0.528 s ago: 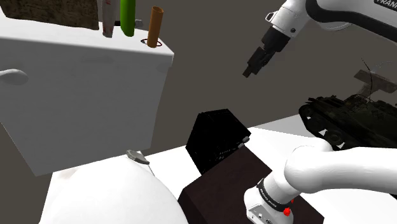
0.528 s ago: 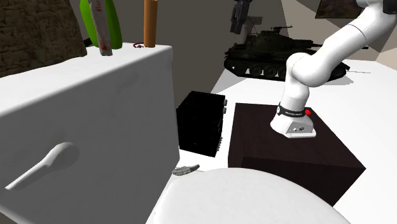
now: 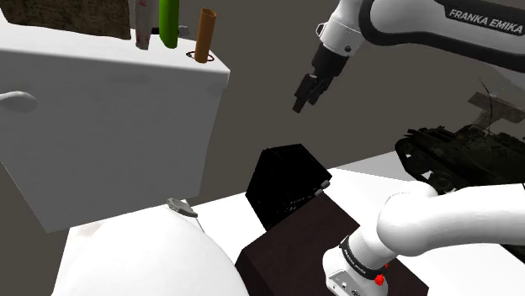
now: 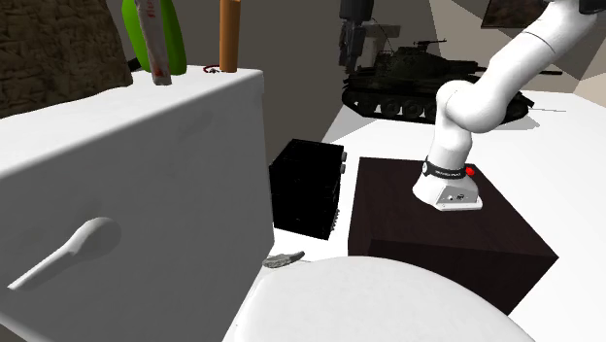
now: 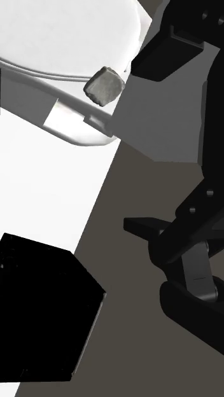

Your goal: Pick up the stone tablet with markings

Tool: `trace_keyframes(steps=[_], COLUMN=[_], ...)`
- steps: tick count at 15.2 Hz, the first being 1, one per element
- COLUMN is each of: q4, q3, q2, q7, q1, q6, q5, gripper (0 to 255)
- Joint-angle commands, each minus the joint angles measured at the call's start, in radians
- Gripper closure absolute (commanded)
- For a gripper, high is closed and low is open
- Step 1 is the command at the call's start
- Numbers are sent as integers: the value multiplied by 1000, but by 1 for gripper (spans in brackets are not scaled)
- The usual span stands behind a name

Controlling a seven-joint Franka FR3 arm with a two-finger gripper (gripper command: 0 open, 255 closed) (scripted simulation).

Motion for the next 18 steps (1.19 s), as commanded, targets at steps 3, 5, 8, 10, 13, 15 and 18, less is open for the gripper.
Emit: trace_keyframes(steps=[3, 5, 8, 10, 13, 15, 18], q4=[21, 38, 71, 98, 147, 186, 253], q3=[99, 148, 219, 265, 329, 367, 409], q2=[109, 170, 271, 344, 464, 550, 688], q7=[79, 122, 192, 242, 324, 382, 471], q1=[11, 14, 17, 18, 22, 28, 49], q6=[51, 74, 102, 117, 129, 130, 118], q5=[-24, -43, -82, -117, -182, -234, -323], gripper=[0, 0, 0, 0, 0, 0, 0])
